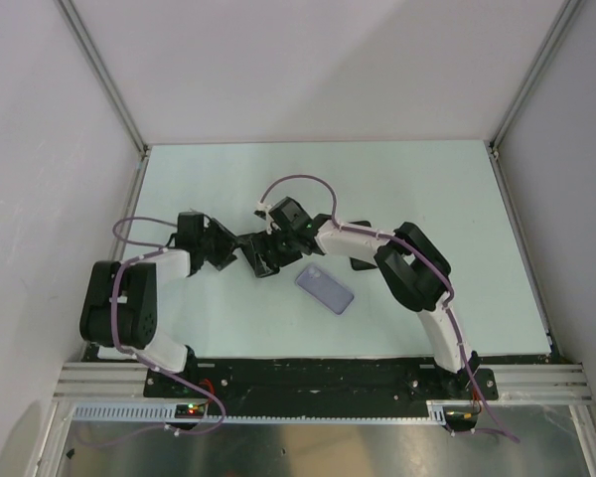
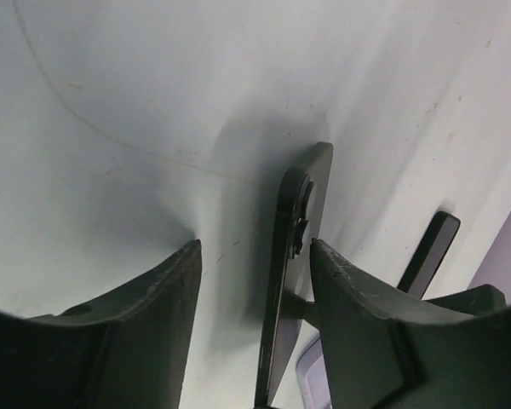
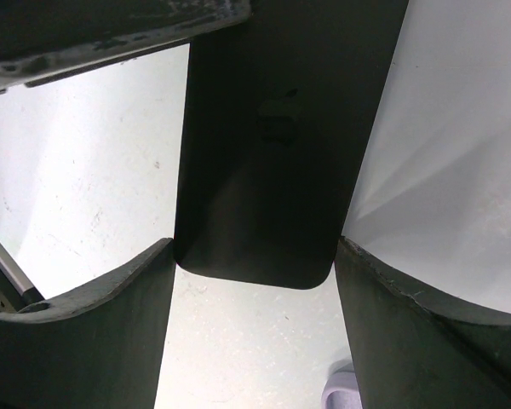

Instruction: Put the phone into the phone case

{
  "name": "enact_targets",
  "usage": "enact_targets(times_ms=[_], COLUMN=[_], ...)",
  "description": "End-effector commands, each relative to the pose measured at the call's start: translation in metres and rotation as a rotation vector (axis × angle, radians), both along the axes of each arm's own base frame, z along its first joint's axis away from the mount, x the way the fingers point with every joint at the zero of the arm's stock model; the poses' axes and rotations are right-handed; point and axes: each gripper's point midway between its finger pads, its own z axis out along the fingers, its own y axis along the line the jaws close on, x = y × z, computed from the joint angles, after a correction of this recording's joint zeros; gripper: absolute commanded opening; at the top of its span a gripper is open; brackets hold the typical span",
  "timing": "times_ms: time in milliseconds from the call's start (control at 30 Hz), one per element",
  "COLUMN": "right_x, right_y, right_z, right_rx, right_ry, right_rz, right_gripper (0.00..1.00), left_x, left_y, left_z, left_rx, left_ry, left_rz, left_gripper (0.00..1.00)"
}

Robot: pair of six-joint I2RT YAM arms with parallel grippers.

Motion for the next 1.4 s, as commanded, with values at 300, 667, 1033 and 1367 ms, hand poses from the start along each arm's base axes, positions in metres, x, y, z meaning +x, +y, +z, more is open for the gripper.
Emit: enact_targets(times_ms=[300,667,1033,1367], right_x=[-0.011,0.003,-0.029,-0.049], right_y=[-0.015,-0.02,-0.014,0.005], right_z=[-0.01,0.035,0.092,0.089], right_rx=[-0.026,-0.06,0.005,-0.053], right_ry=[0.055,-0.251,-0.79,-0.971], right_rz=[0.006,-0.046,-0.013,0.043], right_gripper=[0.44,0.85,0.89,0.81], left_x=[0.022,-0.003,-0.045,-0.065], left_y=[-0.037,-0.029,-0.034,-0.044], left_z=[-0.003,0.01,0.045,0.066], left_rx=[-0.037,0.013,-0.074,-0.158], left_ry=[0.008,0.097,0.129,0.118], left_rz=[-0.062,-0.019,-0.036,-0.082], left_gripper=[0.31,0.0,0.0,0.0])
